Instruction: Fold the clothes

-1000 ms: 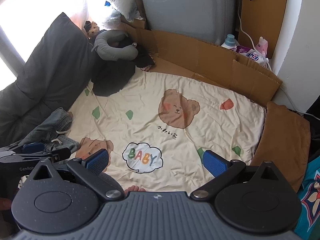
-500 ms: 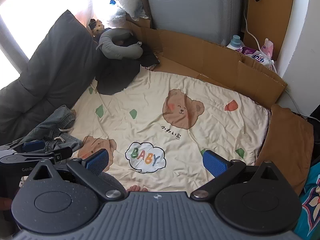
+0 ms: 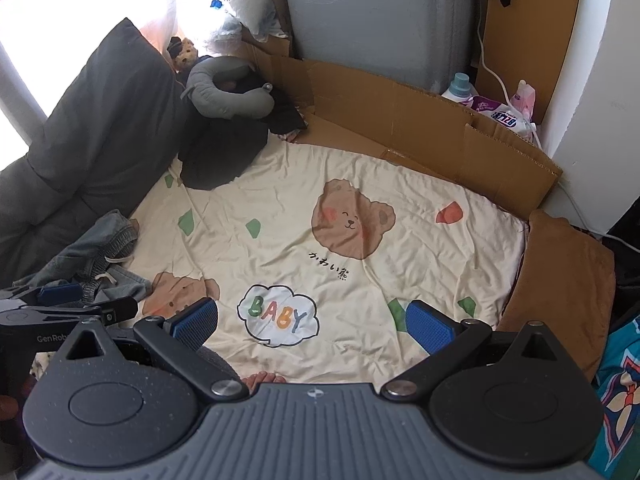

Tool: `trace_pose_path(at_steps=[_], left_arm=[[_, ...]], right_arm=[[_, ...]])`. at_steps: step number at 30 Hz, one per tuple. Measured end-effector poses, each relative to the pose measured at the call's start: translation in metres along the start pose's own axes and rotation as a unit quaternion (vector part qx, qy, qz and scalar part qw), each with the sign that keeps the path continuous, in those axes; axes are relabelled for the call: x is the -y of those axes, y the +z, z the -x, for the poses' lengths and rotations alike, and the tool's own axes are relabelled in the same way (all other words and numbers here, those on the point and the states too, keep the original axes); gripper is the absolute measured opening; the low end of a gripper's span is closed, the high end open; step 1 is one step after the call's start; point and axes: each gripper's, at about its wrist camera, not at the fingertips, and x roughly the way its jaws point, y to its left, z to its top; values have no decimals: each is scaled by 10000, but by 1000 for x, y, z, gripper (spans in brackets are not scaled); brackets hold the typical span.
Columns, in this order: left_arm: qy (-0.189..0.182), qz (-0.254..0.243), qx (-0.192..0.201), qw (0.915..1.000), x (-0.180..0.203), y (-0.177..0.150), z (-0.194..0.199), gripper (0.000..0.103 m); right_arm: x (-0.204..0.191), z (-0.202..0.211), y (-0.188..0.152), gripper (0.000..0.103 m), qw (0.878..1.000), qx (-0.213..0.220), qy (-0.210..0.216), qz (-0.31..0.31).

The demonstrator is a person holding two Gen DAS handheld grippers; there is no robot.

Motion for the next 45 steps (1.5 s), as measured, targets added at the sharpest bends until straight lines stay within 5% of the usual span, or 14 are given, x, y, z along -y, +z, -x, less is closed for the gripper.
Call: trace_pose_path(at_steps=[28, 45], left_arm=[[-125, 9, -36, 9999, -2, -4, 3, 96], [-857, 54, 148, 9962, -27, 3, 17, 96]], right_arm=[[-3, 5, 0, 103, 9998, 1, -174, 92], [-6, 21, 5, 103, 9983, 355, -455, 38]])
